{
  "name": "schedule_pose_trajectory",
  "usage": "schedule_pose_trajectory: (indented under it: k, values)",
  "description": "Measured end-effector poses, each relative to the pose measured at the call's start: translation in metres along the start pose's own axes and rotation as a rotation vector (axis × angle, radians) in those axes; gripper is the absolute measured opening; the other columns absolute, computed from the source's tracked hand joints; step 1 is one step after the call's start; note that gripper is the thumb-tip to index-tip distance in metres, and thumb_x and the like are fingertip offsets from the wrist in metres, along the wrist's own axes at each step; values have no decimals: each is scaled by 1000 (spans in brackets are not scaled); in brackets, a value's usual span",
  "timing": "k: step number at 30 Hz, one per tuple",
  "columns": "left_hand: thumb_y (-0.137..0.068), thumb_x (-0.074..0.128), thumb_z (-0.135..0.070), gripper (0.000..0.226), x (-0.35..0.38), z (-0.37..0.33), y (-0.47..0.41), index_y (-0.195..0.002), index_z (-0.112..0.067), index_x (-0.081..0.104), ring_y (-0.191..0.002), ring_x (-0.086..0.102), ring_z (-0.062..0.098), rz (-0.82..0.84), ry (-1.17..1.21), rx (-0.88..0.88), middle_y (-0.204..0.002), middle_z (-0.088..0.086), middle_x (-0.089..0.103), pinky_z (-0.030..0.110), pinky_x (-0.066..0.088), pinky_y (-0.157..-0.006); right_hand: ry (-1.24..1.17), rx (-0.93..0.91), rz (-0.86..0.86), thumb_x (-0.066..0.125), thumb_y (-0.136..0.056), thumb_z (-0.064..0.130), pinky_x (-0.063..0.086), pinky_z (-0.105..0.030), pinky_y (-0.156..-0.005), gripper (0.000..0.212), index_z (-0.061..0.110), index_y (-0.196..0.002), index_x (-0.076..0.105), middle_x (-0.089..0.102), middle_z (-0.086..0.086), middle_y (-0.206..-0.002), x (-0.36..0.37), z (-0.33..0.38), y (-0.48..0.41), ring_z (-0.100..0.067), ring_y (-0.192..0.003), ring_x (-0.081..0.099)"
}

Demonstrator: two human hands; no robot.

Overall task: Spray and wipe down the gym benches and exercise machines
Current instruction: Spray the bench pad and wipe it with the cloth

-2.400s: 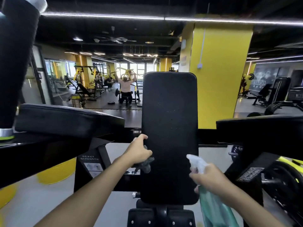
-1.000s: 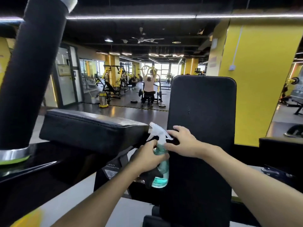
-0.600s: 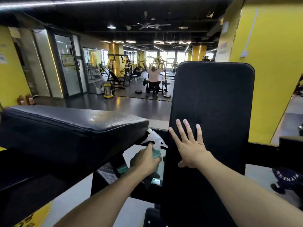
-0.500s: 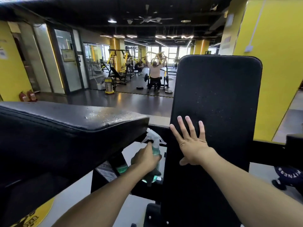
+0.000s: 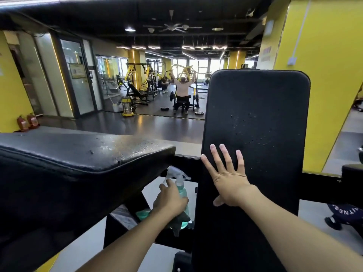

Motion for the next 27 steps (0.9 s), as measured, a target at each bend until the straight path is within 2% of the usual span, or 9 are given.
schedule_pose_trajectory:
  k: [3,5,8,11,14,17,19,23,27]
  values:
    - [-93,52,-33,33,-17,-22,21,-121,-17,42,-102,56,31,-56,69,133,-120,8,48,38,47,-81,-23,-18,-11,76,-74,55,-27,-66,-105,139,27,-135,-45,-61,-7,-135,-4,2,2,-33,-127,-54]
    - [-92,52,-29,13,-36,-42,34,-99,-20,47,-91,55,26,-139,203,217,-99,1,55,37,48,-79,-113,-37,-45,67,-82,57,-19,-64,-111,120,27,-151,-26,-47,-6,-150,-15,3,5,-34,-139,-42]
    - [-91,56,-23,6,-73,-75,43,-91,-20,50,-87,60,23,-337,478,283,-82,-5,60,37,51,-77,-404,-16,-322,43,-100,49,15,-47,-115,52,35,-149,33,20,2,-160,-55,-6,8,-22,-146,13]
    - [-97,52,-20,6,-107,-112,48,-95,-16,49,-77,57,17,-394,827,267,-83,-3,59,28,46,-66,-1075,-8,-364,34,-106,38,28,-28,-113,40,35,-145,43,46,12,-145,-94,-20,13,-7,-137,37]
    - [-101,40,-34,33,-121,-151,37,-93,-7,57,-84,63,26,-57,1373,76,-91,10,65,36,50,-66,-1242,-161,-352,34,-108,29,30,0,-98,41,28,-149,38,41,15,-144,-123,-22,19,2,-131,40]
    - [-96,27,-63,74,-126,-187,26,-75,-5,68,-79,65,33,353,1651,50,-84,18,68,39,48,-65,-1152,-131,-465,44,-105,23,49,-8,-61,35,25,-139,51,50,2,-129,-138,-48,14,-8,-83,64]
    - [-98,27,-58,70,-133,-202,17,-76,-7,69,-74,65,33,218,1559,152,-82,18,67,41,51,-68,-1046,-61,-598,53,-100,16,52,-20,-61,30,25,-128,60,56,1,-116,-147,-74,8,-17,-73,67]
    - [-82,49,-41,36,-152,-219,0,-111,-21,55,-123,49,36,-279,1074,219,-134,14,54,55,38,-109,-855,98,-776,56,-97,13,45,-30,-91,32,21,-128,58,57,-4,-118,-170,-122,-6,-22,-106,58]
    - [-87,68,-27,83,-165,-231,-16,-154,-17,19,-142,32,29,-429,475,299,-154,7,28,47,29,-116,-738,71,-855,53,-101,19,42,-27,-88,34,16,-135,51,42,-6,-129,-190,-139,-25,-23,-104,54]
Point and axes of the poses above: each hand's wrist, its own y-axis away from the middle knuckle, its own x-axis out of the palm, z = x × y, the point moved 5 cm from there along -y, towards the middle knuckle
